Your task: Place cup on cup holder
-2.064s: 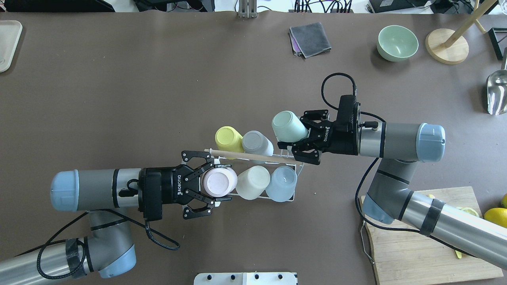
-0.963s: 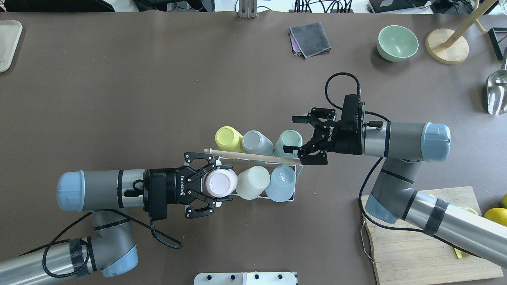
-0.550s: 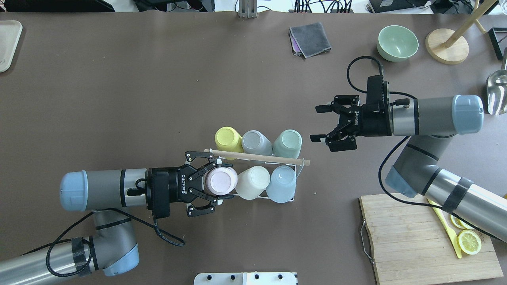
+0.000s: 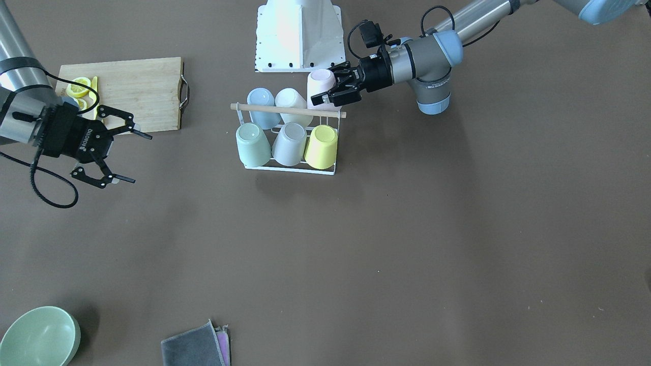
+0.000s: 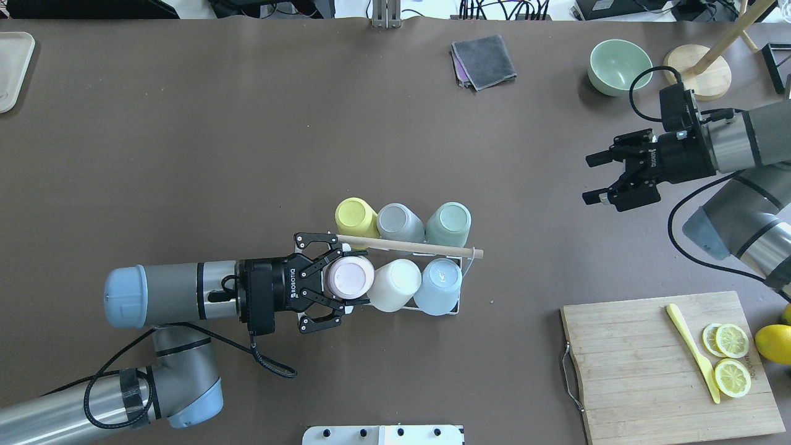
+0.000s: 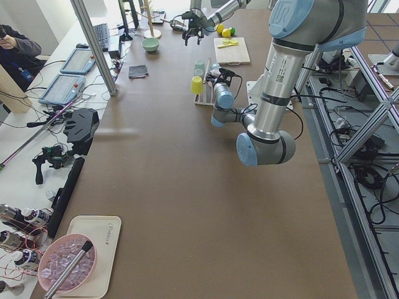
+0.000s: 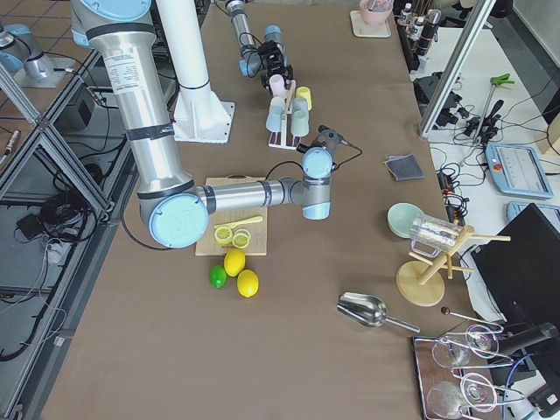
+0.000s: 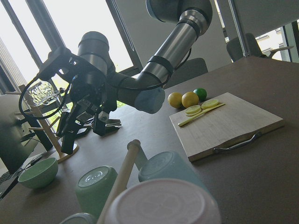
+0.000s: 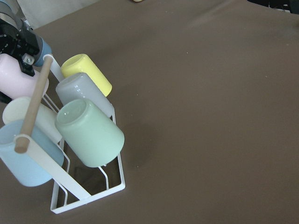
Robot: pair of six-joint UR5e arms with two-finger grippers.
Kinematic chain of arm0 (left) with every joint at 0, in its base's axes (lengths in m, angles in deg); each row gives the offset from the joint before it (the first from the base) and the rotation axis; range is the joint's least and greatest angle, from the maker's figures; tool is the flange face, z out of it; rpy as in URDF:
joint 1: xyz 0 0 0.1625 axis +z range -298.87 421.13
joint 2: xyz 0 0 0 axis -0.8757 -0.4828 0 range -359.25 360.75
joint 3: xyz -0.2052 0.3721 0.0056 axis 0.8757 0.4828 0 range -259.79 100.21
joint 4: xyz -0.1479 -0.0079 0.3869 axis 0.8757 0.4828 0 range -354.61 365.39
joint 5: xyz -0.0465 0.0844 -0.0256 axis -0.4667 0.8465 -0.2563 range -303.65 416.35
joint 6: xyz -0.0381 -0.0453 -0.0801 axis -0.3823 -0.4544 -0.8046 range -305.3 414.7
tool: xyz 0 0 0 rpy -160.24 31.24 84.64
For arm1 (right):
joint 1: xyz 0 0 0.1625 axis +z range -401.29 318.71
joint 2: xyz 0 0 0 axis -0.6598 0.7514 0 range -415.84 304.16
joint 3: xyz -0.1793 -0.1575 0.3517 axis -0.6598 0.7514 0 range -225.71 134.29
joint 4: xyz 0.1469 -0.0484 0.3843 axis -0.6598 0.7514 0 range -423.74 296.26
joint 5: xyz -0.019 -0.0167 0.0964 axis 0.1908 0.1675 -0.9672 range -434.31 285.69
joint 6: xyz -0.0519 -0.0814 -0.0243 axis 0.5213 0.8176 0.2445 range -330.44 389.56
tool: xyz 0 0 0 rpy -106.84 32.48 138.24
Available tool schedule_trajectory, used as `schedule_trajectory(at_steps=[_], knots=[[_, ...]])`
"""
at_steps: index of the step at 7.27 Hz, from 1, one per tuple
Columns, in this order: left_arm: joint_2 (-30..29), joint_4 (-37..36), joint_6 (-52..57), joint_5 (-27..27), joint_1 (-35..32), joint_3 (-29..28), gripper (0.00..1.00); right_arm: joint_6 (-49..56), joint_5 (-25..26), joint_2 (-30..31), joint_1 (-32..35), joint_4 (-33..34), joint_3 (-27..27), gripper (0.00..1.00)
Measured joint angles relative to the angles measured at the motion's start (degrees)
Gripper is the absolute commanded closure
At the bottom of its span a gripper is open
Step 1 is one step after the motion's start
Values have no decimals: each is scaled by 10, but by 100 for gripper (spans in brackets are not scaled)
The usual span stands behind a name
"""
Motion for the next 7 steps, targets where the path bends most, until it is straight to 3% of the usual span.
schedule_trajectory(at_steps=[3, 4, 5, 7], knots=[[-1, 1, 0, 0, 0, -5, 47, -2, -88, 38, 124, 112, 28, 0], [-1, 1, 0, 0, 0, -6, 20, -1, -92, 53, 149, 153, 29, 0], [-1, 3, 0, 1, 0, -6, 2, -1, -91, 62, 168, 190, 29, 0], [-1, 6, -2, 3, 0, -4, 2, 0, -65, 73, 194, 263, 28, 0]])
